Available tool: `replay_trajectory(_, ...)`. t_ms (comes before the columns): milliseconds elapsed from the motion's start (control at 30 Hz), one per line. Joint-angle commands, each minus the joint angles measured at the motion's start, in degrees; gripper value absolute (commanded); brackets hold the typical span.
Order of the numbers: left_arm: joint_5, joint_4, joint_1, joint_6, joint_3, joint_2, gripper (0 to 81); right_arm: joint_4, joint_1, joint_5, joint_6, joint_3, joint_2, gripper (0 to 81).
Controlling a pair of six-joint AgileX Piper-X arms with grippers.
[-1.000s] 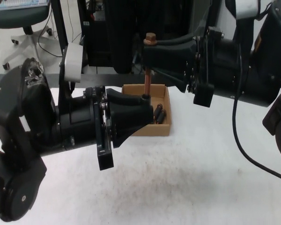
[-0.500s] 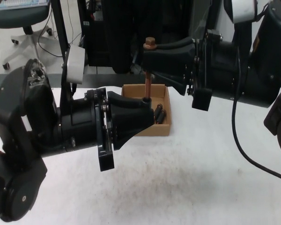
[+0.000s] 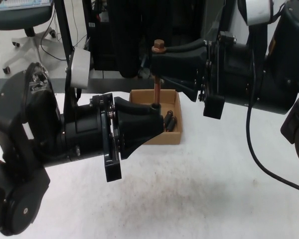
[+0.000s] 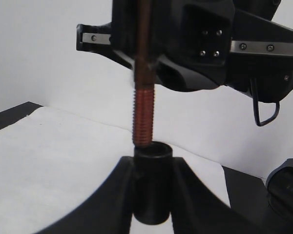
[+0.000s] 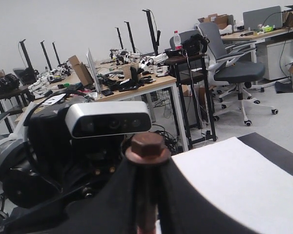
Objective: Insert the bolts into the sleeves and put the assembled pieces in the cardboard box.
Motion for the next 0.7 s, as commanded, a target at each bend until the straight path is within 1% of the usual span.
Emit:
replay_trajectory(0, -1.4, -2.1, -0.1, -0.4, -0.8, -0.6, 0.3, 1.8, 0.3, -1.9, -0.6, -0.1, -0.3, 0.8)
replay_trajectory(167, -2.2, -2.1, -0.1, -0.4, -0.8, -0.6, 0.3, 1.8, 0.4, -2.2, -0.4, -0.1, -0.3, 0.8)
replay_trajectory(400, -2.6, -2.1, 0.0, -0.7, -0.8, -0.6, 0.3, 1.8, 2.2, -2.0, -0.4, -0.1, -0.3, 0.8)
replay_trajectory(667, -2.1, -2.1, 2.0, -2.6, -0.8, -0.6, 0.3, 1.8, 2.2, -2.0, -0.4, -0.1, -0.3, 0.8)
